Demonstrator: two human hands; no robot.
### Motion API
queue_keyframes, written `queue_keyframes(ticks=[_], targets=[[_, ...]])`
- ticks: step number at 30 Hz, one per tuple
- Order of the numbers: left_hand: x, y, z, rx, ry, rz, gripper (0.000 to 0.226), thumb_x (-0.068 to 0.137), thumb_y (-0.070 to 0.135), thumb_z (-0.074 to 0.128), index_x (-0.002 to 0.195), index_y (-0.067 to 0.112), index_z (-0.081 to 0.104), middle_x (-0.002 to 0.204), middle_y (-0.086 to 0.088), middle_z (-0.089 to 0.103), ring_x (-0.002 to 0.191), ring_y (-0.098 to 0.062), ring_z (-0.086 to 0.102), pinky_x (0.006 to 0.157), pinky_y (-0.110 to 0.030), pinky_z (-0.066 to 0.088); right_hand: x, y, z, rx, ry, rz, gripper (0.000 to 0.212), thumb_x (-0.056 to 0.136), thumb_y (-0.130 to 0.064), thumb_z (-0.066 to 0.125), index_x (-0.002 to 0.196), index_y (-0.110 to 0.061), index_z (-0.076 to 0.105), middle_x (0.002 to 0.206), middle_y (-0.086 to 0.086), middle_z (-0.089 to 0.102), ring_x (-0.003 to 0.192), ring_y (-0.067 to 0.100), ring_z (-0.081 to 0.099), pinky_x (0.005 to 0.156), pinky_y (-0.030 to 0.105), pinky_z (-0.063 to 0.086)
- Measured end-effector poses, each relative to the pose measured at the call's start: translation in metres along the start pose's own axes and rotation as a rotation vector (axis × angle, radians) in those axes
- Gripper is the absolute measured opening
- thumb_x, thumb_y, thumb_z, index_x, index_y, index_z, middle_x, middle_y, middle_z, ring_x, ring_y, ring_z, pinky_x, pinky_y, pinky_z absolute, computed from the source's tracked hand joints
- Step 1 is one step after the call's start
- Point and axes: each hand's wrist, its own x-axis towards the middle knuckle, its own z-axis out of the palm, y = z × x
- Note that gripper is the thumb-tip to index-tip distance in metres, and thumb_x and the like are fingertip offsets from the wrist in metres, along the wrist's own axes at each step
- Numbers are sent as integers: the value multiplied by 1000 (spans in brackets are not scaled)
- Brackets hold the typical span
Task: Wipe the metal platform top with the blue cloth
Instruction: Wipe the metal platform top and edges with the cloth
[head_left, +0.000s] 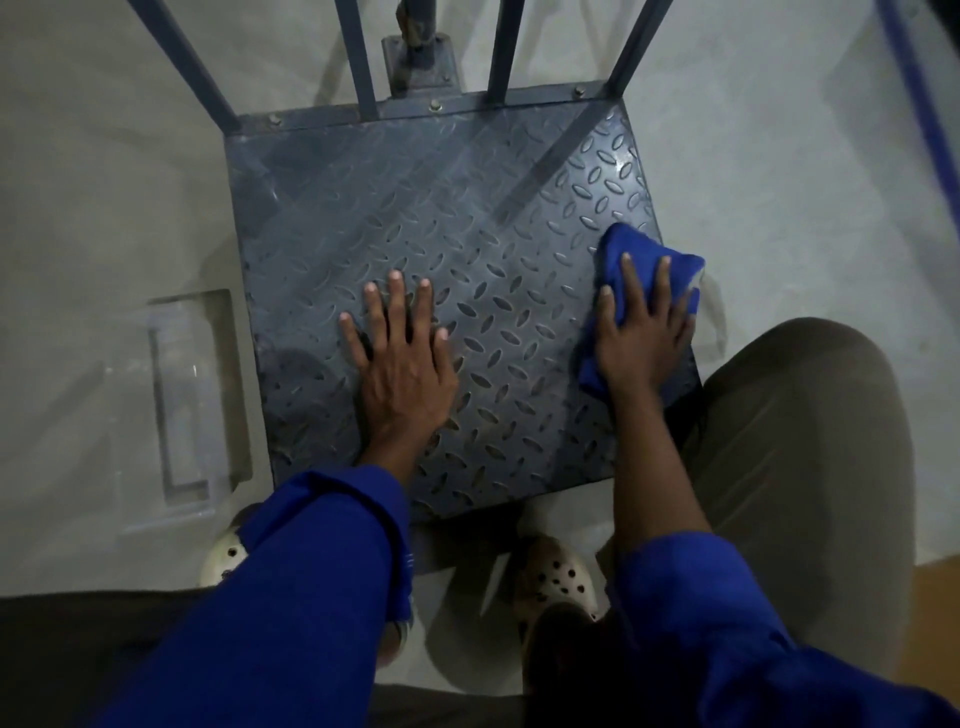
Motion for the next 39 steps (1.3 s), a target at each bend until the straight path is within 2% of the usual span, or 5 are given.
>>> queue_keyframes(ticks=[7, 14, 23, 33, 39], targets=[[9, -48, -11, 37, 22, 6, 61, 114, 49, 24, 172, 32, 14, 181, -7, 7, 167, -33, 8, 132, -63, 12, -102, -58, 22, -49, -255, -516, 58, 111, -63, 28, 166, -51, 15, 179, -10, -5, 165, 28, -11, 133, 52, -5], [6, -46, -14, 43, 36, -17, 70, 111, 50, 31, 173, 24, 11, 181, -10, 5, 167, -33, 5, 132, -64, 9, -7, -33, 6, -30, -115, -106, 61, 107, -70, 22, 165, -53, 15, 179, -6, 0, 165, 32, -5, 132, 59, 5], [6, -46, -15, 68, 22, -31, 70, 109, 45, 21, 172, 14, 16, 181, -10, 5, 168, -31, 6, 132, -63, 10, -79, -141, 52, -11, -153, -635, 54, 109, -59, 36, 162, -48, 36, 178, -6, 17, 165, 32, 6, 131, 57, 11], [3, -47, -15, 49, 91, -24, 65, 114, 42, 21, 173, 20, 9, 182, -5, 6, 168, -28, 6, 132, -61, 10, -8, -95, 30, -26, -59, -248, 56, 109, -64, 27, 164, -53, 25, 179, -9, 9, 165, 31, 4, 132, 57, 8], [4, -47, -13, 21, 98, -30, 64, 113, 39, 21, 173, 16, 15, 181, -10, 11, 168, -29, 9, 133, -61, 11, -61, -152, 55, -22, -99, -533, 55, 109, -58, 34, 163, -48, 32, 178, -6, 15, 165, 32, 5, 131, 57, 10]])
